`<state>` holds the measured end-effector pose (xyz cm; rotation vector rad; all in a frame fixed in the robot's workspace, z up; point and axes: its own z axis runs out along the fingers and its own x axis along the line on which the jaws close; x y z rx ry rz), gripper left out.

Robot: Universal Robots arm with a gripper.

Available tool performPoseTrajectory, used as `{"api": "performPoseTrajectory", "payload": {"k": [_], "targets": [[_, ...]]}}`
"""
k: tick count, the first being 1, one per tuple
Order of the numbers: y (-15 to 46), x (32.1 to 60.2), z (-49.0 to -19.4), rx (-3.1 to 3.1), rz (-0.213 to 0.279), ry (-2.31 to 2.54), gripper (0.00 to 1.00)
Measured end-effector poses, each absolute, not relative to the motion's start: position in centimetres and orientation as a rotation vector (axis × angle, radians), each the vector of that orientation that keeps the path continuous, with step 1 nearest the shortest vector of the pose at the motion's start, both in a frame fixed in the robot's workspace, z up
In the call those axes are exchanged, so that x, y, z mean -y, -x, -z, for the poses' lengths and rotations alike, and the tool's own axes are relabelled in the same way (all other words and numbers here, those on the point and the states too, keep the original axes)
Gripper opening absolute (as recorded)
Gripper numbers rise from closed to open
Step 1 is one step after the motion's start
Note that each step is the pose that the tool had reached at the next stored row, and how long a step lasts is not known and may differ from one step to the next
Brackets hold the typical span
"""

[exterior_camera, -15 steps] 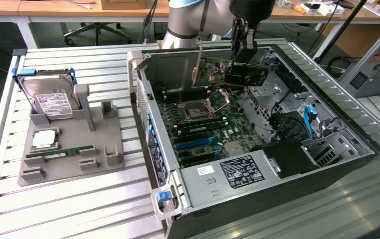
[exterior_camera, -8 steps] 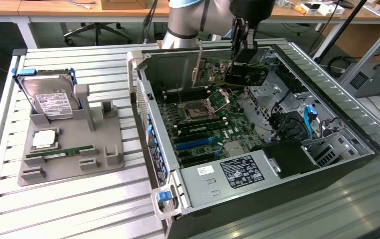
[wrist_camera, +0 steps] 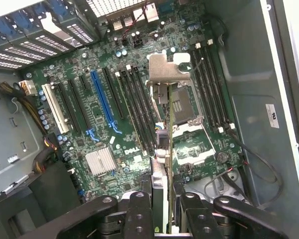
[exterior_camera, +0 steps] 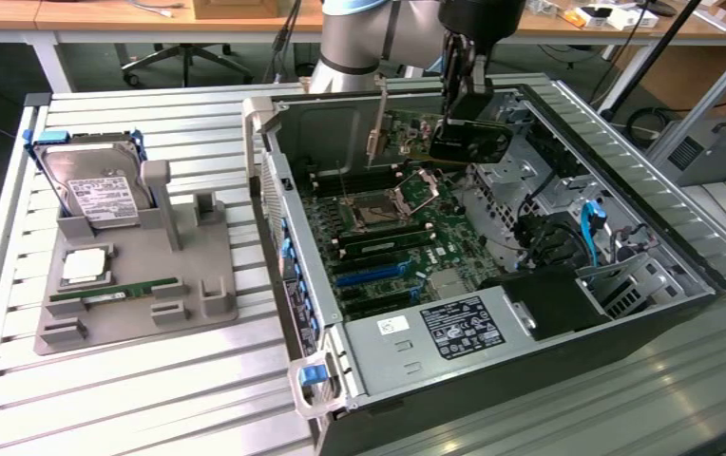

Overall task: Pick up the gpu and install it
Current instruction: 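Insert the gpu into the slot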

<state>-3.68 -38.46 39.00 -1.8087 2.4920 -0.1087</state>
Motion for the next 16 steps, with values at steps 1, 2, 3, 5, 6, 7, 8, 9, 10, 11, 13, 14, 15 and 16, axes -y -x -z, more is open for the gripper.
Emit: {"api": "performPoseTrajectory", "payload": {"k": [1, 2, 3, 5, 6, 7, 8, 9, 10, 11, 13, 14, 15, 16], "targets": [[3.68, 38.46, -39.00, -2.490, 0.109, 1.811, 0.27], [3.68, 38.46, -39.00, -2.488, 0.109, 1.814, 0.27], [3.68, 38.46, -39.00, -2.486, 0.109, 1.817, 0.27], [3.68, 38.46, -39.00, -2.483, 0.109, 1.821, 0.27], [3.68, 38.46, -39.00, -2.481, 0.109, 1.824, 0.27], [3.68, 38.46, -39.00, -2.480, 0.109, 1.826, 0.27], [3.68, 38.46, -39.00, -2.478, 0.110, 1.828, 0.27], [3.68, 38.46, -39.00, -2.476, 0.110, 1.830, 0.27], [3.68, 38.46, -39.00, -2.475, 0.110, 1.833, 0.27], [3.68, 38.47, -39.00, -2.473, 0.110, 1.835, 0.27], [3.68, 38.47, -39.00, -2.470, 0.111, 1.840, 0.27], [3.68, 38.47, -39.00, -2.468, 0.111, 1.842, 0.27], [3.68, 38.46, -39.00, -2.467, 0.111, 1.844, 0.27], [3.68, 38.46, -39.00, -2.465, 0.111, 1.846, 0.27]]}}
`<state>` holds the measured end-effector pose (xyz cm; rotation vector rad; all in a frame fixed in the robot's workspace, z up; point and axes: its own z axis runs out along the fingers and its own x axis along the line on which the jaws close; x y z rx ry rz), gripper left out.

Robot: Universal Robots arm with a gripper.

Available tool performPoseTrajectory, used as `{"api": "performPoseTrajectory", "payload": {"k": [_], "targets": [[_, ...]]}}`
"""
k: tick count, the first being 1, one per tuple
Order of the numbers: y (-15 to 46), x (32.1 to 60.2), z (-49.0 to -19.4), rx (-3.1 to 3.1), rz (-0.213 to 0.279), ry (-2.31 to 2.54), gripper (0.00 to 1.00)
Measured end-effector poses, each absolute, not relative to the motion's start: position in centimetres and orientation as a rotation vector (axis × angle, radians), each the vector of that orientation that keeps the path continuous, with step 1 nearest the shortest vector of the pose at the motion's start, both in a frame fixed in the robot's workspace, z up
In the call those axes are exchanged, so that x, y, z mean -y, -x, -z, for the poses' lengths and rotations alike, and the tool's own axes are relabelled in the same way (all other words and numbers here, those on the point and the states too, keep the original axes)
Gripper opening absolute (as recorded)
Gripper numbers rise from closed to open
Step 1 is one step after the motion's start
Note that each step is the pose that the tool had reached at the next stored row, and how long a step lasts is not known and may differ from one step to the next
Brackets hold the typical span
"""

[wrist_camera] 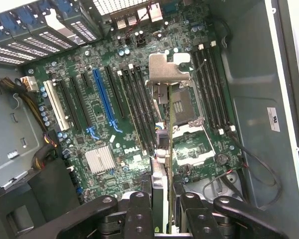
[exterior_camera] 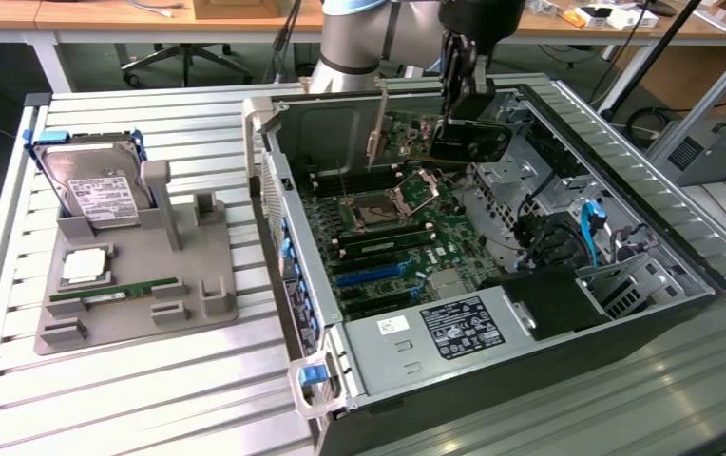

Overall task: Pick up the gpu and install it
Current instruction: 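Insert the gpu into the slot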

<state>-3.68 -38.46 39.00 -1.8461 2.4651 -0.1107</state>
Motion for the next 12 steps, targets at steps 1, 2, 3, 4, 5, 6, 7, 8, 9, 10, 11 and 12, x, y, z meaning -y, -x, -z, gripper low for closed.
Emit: {"api": "performPoseTrajectory", "payload": {"k": [1, 2, 3, 4, 5, 6, 7, 8, 9, 10, 11, 12], "targets": [[3.68, 38.46, -39.00, -2.464, 0.111, 1.848, 0.27], [3.68, 38.46, -39.00, -2.462, 0.111, 1.850, 0.27], [3.68, 38.46, -39.00, -2.460, 0.111, 1.853, 0.27], [3.68, 38.46, -39.00, -2.458, 0.111, 1.856, 0.27], [3.68, 38.46, -39.01, -2.455, 0.111, 1.859, 0.27], [3.68, 38.46, -39.00, -2.454, 0.111, 1.861, 0.27], [3.68, 38.46, -39.00, -2.452, 0.111, 1.863, 0.27], [3.68, 38.46, -39.00, -2.450, 0.111, 1.865, 0.27], [3.68, 38.46, -39.00, -2.449, 0.111, 1.867, 0.27], [3.68, 38.46, -39.00, -2.447, 0.111, 1.869, 0.27], [3.68, 38.46, -39.00, -2.446, 0.111, 1.871, 0.27], [3.68, 38.46, -39.00, -2.444, 0.111, 1.874, 0.27]]}}
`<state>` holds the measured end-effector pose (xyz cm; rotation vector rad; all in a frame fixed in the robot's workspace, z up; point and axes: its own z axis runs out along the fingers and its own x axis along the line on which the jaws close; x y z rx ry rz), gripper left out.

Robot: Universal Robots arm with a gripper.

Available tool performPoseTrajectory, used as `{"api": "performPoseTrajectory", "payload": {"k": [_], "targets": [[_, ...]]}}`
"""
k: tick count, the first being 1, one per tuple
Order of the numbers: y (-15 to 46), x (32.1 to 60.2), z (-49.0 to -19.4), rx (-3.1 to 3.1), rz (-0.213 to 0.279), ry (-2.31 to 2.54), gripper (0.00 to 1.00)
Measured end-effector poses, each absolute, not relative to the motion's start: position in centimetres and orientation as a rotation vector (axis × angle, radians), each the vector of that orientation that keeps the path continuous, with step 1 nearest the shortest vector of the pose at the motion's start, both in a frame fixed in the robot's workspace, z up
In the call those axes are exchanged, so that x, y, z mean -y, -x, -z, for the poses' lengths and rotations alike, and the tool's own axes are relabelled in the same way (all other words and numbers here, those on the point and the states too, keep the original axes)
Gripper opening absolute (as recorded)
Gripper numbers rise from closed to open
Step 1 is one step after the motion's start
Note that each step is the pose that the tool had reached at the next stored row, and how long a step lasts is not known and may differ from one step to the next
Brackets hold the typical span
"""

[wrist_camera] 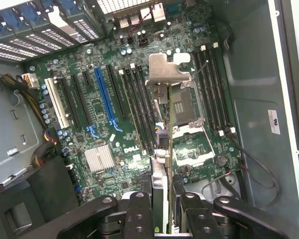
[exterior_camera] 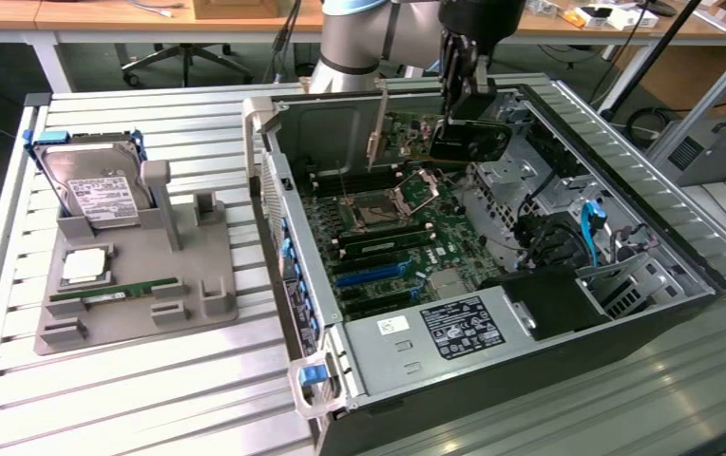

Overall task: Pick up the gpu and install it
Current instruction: 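Insert the gpu into the slot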

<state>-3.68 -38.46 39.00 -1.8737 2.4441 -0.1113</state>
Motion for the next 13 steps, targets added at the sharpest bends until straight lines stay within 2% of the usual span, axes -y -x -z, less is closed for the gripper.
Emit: {"api": "performPoseTrajectory", "payload": {"k": [13], "targets": [[3.68, 38.46, -39.00, -2.417, 0.112, 1.908, 0.27]]}}
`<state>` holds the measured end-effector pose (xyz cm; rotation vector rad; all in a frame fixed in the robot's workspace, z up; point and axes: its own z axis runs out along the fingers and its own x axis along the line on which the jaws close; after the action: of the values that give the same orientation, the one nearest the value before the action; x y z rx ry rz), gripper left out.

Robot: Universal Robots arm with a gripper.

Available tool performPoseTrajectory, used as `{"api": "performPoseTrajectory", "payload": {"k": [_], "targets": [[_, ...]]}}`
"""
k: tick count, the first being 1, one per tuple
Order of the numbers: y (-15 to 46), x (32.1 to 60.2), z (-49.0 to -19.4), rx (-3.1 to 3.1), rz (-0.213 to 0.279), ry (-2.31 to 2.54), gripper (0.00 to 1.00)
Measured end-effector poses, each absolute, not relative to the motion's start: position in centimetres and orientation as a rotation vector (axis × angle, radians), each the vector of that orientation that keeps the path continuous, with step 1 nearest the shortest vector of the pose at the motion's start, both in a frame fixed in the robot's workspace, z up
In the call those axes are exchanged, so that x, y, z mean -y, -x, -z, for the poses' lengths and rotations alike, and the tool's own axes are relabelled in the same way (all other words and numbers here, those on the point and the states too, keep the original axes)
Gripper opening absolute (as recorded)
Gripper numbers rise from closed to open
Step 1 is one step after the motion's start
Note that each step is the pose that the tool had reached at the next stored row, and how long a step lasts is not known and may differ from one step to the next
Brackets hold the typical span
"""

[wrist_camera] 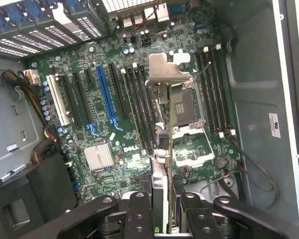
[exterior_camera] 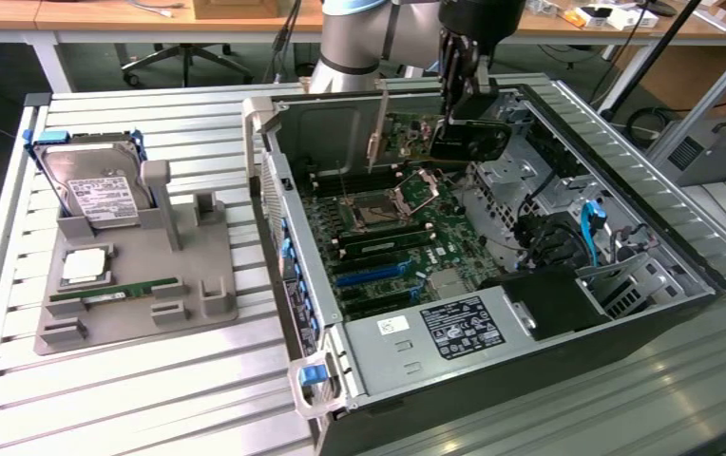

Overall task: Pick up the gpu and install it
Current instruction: 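Insert the gpu into the slot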

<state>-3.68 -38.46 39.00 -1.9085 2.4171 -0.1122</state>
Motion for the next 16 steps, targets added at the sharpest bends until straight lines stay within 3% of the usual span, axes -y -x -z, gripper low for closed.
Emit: {"api": "performPoseTrajectory", "payload": {"k": [16], "targets": [[3.68, 38.46, -39.00, -2.384, 0.113, 1.950, 0.27]]}}
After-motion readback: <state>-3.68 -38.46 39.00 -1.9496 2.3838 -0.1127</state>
